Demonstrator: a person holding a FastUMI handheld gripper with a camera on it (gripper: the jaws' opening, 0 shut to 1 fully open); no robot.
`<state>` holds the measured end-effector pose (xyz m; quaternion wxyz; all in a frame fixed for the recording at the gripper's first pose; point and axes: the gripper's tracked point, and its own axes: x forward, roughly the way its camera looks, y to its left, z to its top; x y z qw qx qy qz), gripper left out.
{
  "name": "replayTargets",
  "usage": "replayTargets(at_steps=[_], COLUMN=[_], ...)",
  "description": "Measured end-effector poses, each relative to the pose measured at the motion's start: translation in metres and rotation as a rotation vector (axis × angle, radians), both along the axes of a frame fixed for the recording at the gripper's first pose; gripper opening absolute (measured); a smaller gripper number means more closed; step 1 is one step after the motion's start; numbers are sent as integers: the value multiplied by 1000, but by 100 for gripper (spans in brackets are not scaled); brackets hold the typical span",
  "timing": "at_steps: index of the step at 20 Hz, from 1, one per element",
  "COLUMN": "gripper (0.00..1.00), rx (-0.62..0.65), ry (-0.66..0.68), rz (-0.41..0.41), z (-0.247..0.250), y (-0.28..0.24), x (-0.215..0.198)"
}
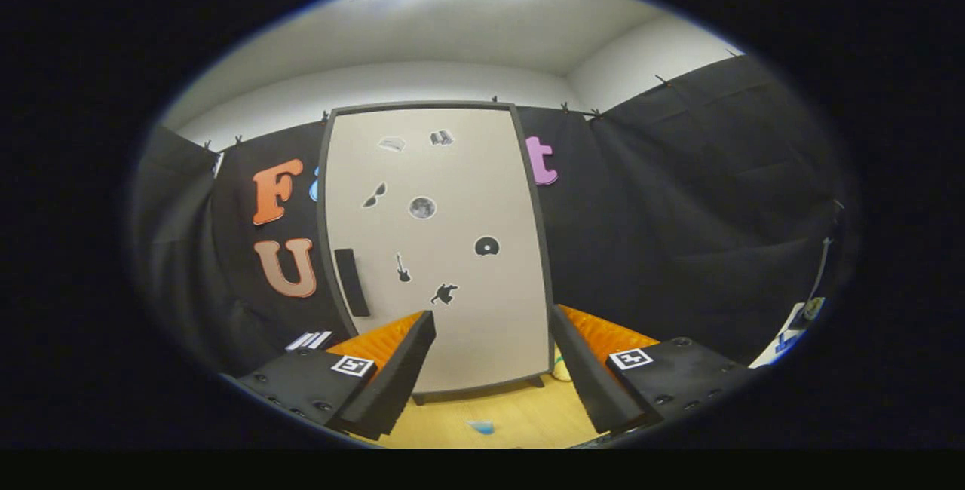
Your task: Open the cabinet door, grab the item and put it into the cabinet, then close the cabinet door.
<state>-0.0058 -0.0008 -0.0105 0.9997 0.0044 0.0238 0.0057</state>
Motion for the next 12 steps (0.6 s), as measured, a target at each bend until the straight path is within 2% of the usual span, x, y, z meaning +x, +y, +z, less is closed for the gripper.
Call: replayTargets(at_steps=[12], gripper=[98], rx=[-56], ry=[64], rz=[153], z=[-26], y=[105], x=[49])
